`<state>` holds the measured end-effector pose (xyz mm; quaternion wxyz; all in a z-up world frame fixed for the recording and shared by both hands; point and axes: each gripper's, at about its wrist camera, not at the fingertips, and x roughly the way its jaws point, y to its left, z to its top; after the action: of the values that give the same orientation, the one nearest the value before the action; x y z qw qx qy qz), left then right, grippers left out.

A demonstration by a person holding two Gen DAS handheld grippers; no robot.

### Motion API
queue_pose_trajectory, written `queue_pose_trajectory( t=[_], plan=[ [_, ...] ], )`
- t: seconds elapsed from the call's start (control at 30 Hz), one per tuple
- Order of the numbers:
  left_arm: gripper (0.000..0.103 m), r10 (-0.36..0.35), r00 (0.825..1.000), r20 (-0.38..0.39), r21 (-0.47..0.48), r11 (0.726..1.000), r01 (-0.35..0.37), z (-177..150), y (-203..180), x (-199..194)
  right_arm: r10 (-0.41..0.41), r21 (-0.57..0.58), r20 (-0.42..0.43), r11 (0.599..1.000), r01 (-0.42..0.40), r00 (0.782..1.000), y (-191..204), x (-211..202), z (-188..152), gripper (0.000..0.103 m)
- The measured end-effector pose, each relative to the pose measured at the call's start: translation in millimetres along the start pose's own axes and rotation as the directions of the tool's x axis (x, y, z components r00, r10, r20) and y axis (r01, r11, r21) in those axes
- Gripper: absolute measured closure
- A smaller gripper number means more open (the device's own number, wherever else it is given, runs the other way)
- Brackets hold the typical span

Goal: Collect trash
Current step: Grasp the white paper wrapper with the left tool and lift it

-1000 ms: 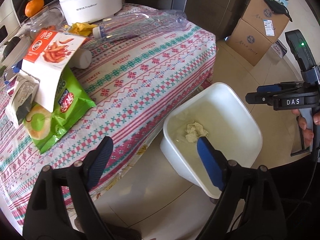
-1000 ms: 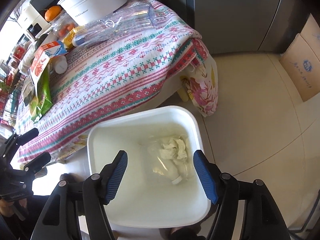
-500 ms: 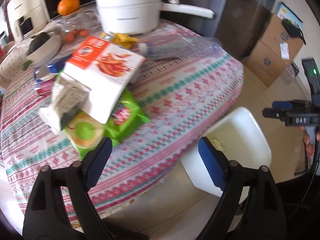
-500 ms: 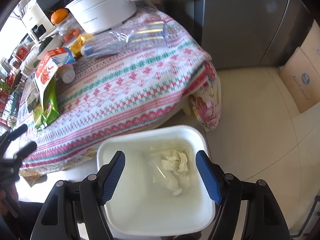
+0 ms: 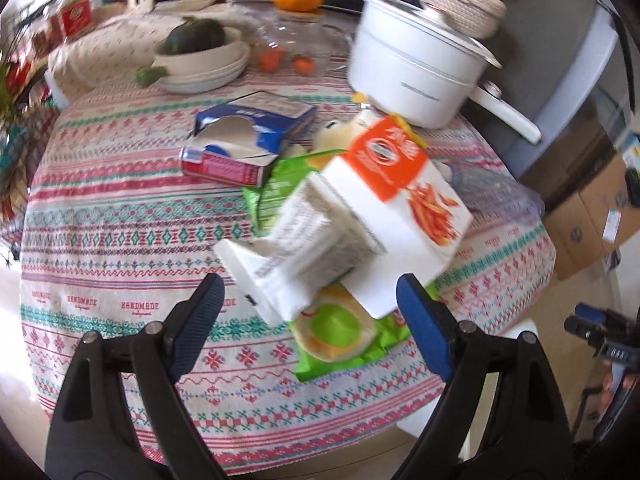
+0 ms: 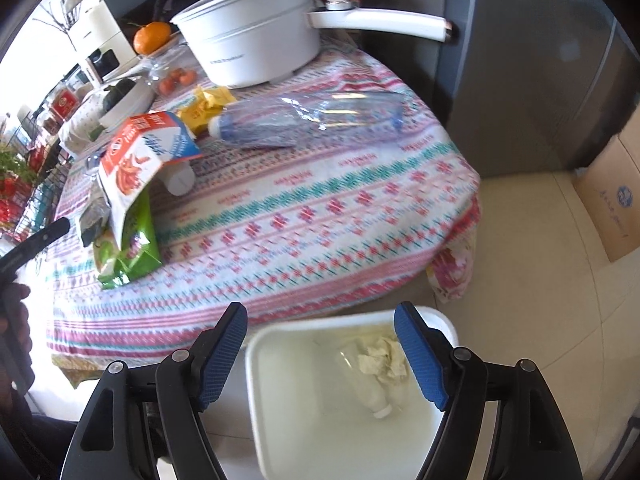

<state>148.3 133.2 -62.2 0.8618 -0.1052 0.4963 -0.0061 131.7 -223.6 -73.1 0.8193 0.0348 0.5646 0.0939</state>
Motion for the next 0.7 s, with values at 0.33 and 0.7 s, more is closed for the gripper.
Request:
queue_pose_trajectory(
  t=[0.33, 0.7],
  plan=[
    [0.015, -0.183, 0.983, -0.007, -0.238, 0.955, 0.176, -2.1, 38.8, 31.8, 0.023, -0.044, -0.003, 0.999, -0.023, 1.0, 40.4, 12.6, 19.6, 0.025],
    [0.051, -0.3, 0.954, 0.022, -0.375, 0.882, 0.286, -8.5, 51.2, 40.6, 0.016, -0.064, -0.006, 0.998, -0.016, 1.0, 65.2, 25.7, 28.4, 0.025]
  ],
)
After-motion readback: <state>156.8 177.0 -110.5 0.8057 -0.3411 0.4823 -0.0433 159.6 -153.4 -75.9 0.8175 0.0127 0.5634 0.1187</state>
